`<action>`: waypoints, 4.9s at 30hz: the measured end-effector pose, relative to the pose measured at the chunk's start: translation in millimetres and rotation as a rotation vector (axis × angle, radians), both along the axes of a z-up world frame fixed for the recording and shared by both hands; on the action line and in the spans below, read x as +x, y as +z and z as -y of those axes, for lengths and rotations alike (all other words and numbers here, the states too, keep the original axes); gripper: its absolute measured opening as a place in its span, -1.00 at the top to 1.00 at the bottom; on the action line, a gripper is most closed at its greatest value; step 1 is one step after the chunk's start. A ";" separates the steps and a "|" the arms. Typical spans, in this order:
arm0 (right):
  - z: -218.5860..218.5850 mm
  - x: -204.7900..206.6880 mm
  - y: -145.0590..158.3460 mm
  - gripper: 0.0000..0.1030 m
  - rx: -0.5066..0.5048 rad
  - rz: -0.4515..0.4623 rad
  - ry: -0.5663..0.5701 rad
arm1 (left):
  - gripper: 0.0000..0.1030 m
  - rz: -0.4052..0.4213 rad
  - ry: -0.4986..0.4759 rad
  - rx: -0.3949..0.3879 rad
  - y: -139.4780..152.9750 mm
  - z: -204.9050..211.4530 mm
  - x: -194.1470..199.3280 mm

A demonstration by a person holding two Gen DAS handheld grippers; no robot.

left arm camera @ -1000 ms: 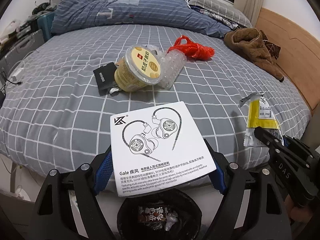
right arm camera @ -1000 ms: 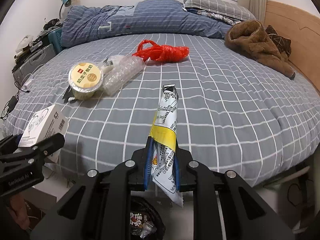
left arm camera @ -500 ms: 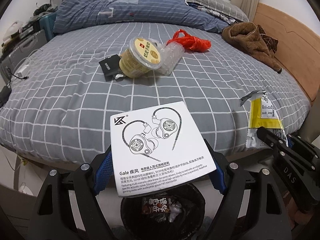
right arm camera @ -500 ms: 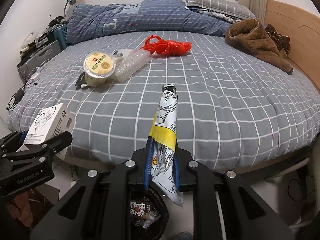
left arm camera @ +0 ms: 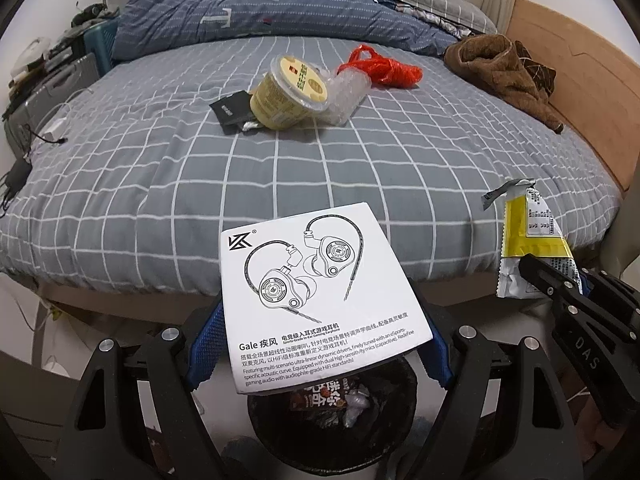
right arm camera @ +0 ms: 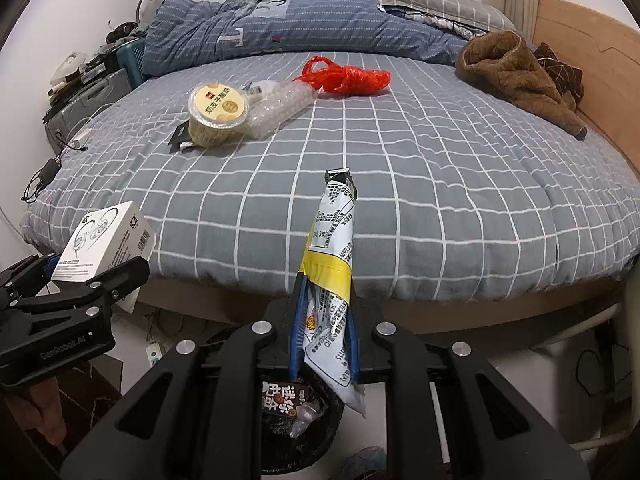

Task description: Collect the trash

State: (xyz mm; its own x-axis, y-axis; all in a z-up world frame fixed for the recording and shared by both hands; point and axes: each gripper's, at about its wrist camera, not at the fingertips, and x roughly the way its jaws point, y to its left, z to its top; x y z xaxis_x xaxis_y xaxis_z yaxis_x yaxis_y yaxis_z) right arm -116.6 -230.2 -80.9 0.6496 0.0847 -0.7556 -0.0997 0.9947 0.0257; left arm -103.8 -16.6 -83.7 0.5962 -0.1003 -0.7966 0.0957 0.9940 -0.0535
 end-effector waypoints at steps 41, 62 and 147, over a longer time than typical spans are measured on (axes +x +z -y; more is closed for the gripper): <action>39.5 -50.7 -59.1 0.70 0.002 -0.175 -0.074 | -0.52 -0.232 -0.068 0.028 -90.5 25.5 -53.5; -31.8 -30.7 -100.7 0.70 -0.016 -0.293 0.057 | -0.89 -0.212 0.034 0.052 -105.9 -31.7 -57.2; -8.5 180.1 4.8 -0.85 -0.026 0.084 -0.087 | -0.89 0.054 0.109 -0.041 13.3 -40.3 177.2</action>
